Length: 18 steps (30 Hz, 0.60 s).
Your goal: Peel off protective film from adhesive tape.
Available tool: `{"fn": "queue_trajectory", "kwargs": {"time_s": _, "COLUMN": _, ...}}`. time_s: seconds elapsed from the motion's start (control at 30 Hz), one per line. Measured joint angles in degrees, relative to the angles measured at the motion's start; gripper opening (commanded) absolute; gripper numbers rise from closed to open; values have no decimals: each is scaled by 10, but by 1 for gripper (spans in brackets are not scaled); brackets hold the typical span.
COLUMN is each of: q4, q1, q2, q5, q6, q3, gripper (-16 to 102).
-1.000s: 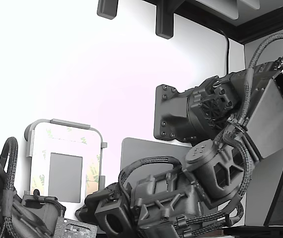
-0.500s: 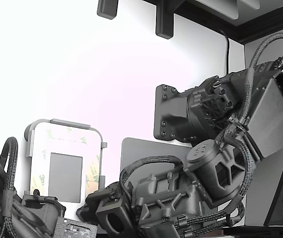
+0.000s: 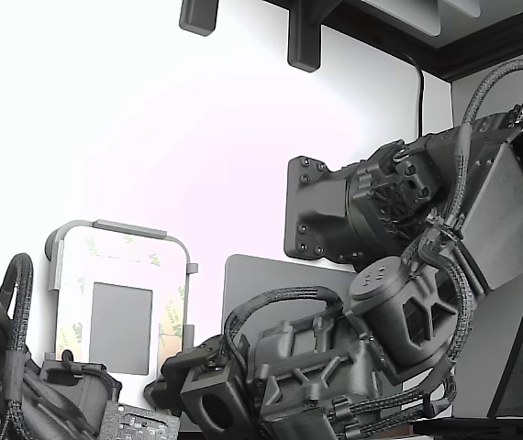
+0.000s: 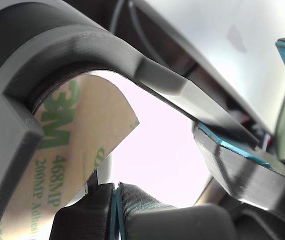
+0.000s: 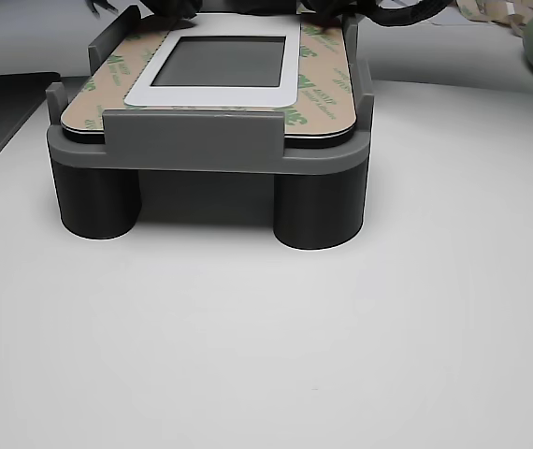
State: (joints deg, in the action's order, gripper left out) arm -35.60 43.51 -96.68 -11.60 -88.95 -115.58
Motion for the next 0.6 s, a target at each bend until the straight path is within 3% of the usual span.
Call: {"fn": "queue_trajectory", "kwargs": {"time_s": 0.6, "q4": 20, "q1": 0, "q2": 3, "q5": 4, "q6": -5, "q3": -2, "gripper": -10}}
